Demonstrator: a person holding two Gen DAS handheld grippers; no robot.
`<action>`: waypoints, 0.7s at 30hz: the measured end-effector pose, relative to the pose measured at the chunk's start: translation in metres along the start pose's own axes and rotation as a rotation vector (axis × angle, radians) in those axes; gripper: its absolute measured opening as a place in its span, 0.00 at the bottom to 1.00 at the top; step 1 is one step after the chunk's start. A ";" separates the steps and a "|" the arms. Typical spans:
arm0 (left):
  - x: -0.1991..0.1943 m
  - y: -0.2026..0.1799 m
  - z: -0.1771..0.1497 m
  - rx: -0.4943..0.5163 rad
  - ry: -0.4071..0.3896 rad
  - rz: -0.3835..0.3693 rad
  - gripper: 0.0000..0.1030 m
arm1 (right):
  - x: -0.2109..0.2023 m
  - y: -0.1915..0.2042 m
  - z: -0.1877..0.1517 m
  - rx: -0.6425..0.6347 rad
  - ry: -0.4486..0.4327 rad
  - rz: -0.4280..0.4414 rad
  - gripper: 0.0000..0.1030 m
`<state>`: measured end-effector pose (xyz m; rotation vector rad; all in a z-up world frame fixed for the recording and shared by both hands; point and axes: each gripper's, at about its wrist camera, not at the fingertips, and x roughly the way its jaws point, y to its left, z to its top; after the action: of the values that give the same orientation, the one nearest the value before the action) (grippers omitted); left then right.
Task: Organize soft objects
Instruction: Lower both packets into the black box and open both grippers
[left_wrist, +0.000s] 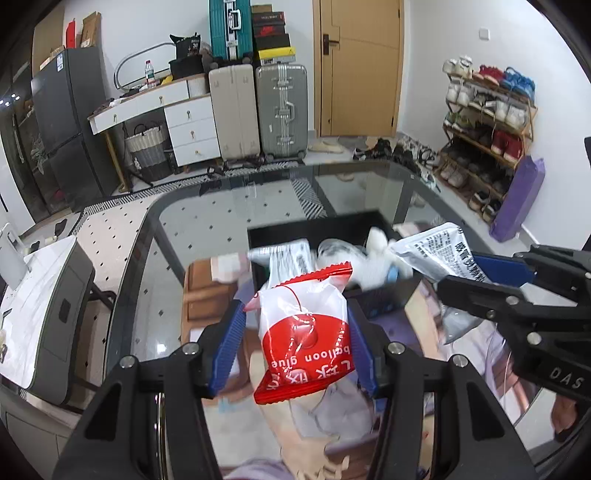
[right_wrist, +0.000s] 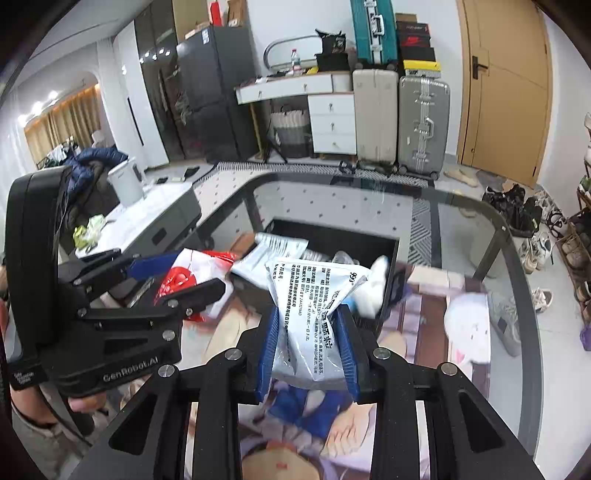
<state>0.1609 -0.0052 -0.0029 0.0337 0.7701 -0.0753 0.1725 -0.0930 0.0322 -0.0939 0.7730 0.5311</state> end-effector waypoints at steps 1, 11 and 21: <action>0.001 0.000 0.004 0.002 -0.013 0.004 0.52 | 0.001 0.000 0.004 -0.003 -0.009 -0.012 0.30; 0.047 0.006 0.030 -0.038 -0.034 0.032 0.52 | 0.035 -0.020 0.032 0.067 -0.031 -0.053 0.30; 0.090 0.001 0.026 -0.094 0.049 0.070 0.52 | 0.077 -0.048 0.035 0.165 -0.009 -0.028 0.30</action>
<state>0.2433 -0.0106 -0.0471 -0.0265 0.8198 0.0281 0.2638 -0.0931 -0.0008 0.0509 0.8025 0.4390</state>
